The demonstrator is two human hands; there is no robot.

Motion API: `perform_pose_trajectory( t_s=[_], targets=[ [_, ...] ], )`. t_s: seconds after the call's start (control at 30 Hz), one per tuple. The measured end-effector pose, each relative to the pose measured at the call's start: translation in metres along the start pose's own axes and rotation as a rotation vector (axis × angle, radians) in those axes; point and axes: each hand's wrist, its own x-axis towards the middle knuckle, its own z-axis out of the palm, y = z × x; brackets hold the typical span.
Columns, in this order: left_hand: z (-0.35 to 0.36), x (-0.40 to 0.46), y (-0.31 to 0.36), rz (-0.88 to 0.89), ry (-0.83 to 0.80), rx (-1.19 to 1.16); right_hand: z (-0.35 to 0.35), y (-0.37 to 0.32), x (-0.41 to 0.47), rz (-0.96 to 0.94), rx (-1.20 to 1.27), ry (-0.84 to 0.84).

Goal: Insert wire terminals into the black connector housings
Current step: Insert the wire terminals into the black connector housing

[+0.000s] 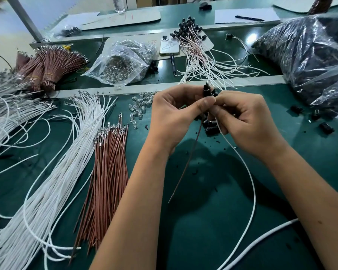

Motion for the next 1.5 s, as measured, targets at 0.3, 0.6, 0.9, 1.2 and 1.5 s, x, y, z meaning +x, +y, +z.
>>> perform_pose_trajectory(
  t_s=[0.3,0.6,0.9,1.2,1.5],
  targets=[
    [0.0052,-0.0014,0.0002,0.078,-0.030,-0.014,0.0037,0.0007,-0.0008,0.010,0.020,0.019],
    [0.0084,-0.0024,0.0024,0.104,-0.048,-0.050,0.0053,0.0061,-0.0009,0.011,0.010,-0.002],
    [0.0074,-0.0017,0.0040,0.091,-0.040,-0.029,0.0066,0.0043,-0.0004,-0.021,-0.016,0.029],
    [0.0059,-0.0024,0.0069,0.134,-0.091,-0.063,0.0055,0.0013,0.0000,-0.114,-0.033,0.091],
    [0.0060,-0.0021,0.0095,0.181,-0.143,-0.077,0.0051,-0.0016,0.0012,-0.174,-0.033,0.114]
  ],
)
